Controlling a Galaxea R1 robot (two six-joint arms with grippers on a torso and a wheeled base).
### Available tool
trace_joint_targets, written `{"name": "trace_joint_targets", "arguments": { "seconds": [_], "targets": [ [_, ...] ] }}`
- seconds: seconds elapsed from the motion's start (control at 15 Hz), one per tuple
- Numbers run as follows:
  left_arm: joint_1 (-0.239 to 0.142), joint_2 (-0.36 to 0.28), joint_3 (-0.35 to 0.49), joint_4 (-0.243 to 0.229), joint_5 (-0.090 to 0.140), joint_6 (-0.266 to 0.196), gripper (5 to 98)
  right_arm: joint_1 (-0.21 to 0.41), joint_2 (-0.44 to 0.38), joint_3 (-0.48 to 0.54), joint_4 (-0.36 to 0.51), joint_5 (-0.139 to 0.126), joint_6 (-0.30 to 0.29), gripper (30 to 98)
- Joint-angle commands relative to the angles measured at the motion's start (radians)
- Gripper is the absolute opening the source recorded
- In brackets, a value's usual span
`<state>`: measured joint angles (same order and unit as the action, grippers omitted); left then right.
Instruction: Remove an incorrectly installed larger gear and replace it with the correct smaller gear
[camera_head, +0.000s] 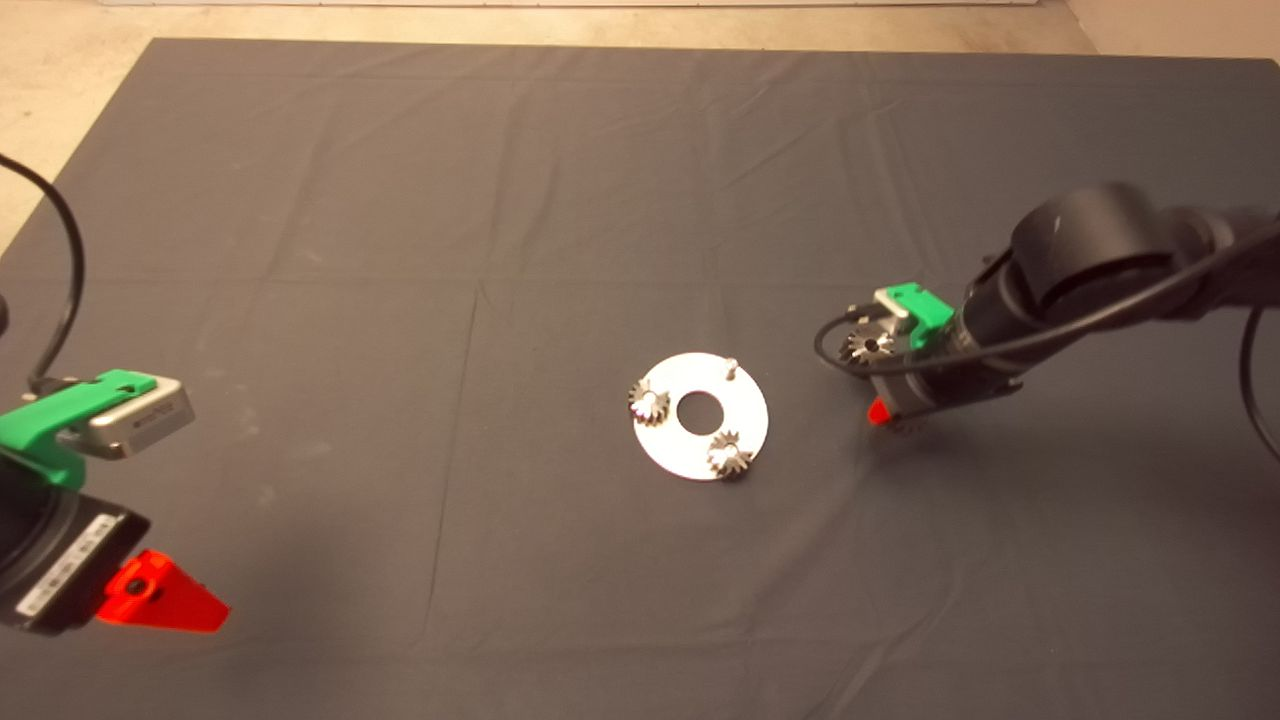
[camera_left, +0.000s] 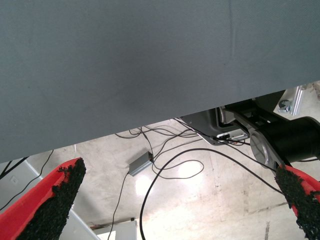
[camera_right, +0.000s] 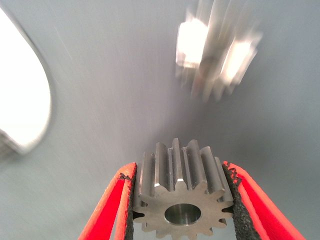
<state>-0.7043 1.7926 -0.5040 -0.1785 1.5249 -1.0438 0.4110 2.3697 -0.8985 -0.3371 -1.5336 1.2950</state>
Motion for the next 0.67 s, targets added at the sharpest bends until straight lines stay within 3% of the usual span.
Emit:
{"name": "trace_joint_targets", "arguments": {
  "seconds": [0.0,0.2,0.6],
  "targets": [
    [-0.011,0.0,-0.003,-0.013,0.133,-0.007,98.2,0.094,0.038,0.006,0.047,-0.033,0.007,38.5],
    [-0.011,0.0,-0.002,-0.013,0.133,-0.008,98.2,0.094,0.059,-0.014,0.046,-0.027,0.007,38.5],
    [-0.011,0.0,-0.01,-0.013,0.133,-0.008,98.2,0.094,0.229,-0.165,0.039,-0.028,0.004,38.2]
  ]
}}
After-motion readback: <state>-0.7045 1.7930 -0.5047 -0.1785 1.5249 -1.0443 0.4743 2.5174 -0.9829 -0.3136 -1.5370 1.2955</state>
